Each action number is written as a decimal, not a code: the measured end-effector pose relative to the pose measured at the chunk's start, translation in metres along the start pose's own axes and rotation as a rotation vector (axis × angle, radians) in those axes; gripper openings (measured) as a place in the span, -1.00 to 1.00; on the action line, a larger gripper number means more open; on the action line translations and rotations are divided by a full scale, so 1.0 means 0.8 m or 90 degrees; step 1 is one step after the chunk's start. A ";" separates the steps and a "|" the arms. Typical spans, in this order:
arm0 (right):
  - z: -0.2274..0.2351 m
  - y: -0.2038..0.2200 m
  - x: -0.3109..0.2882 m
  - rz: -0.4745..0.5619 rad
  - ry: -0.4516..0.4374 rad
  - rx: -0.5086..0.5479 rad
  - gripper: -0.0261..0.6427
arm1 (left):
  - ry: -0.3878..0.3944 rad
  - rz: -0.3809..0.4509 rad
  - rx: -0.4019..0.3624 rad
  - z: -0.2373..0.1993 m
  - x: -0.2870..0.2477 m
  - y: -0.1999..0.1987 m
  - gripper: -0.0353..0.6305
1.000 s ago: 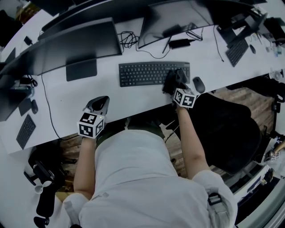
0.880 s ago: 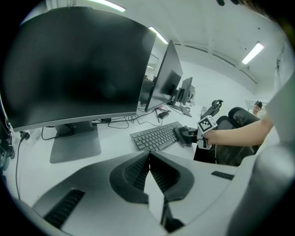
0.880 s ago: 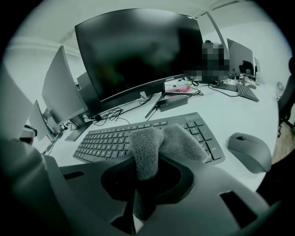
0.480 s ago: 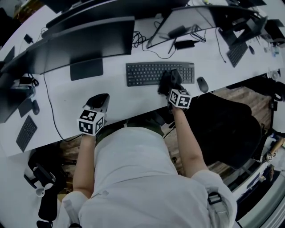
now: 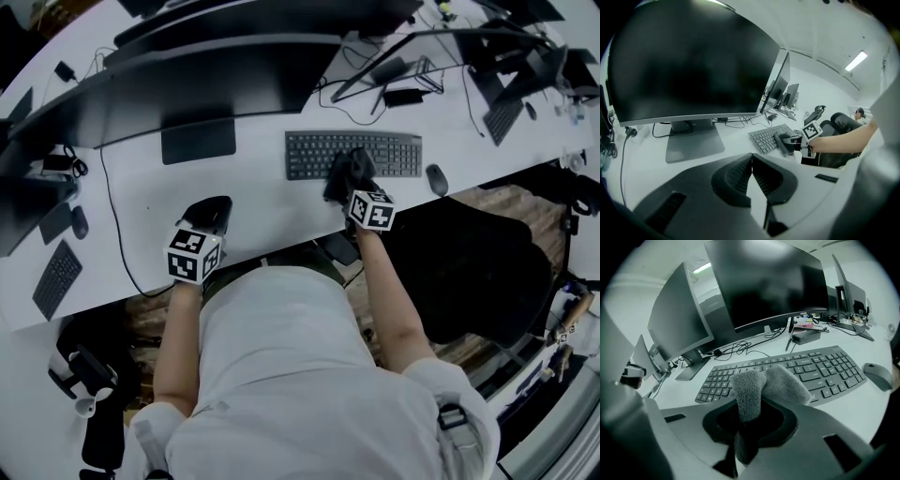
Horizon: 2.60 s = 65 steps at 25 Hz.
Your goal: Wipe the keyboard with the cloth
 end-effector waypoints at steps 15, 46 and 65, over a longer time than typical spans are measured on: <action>-0.107 0.017 -0.027 -0.015 -0.020 0.013 -0.75 | 0.025 0.007 0.015 -0.062 0.031 0.029 -0.89; -0.266 -0.041 -0.046 -0.031 -0.222 0.057 -0.74 | 0.031 0.036 0.055 -0.067 0.035 0.038 -0.89; -0.157 -0.069 -0.079 -0.058 -0.226 -0.010 -0.74 | -0.058 0.012 0.089 -0.028 -0.001 0.012 -0.89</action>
Point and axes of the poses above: the fingertips, and each gripper's own axes: x backward along the fingers, z to its right, y out of its underside, the point moved 9 cm from there along x, backward along the fingers, and after that the axes turned 6 degrees about z, right-handed, at the moved point
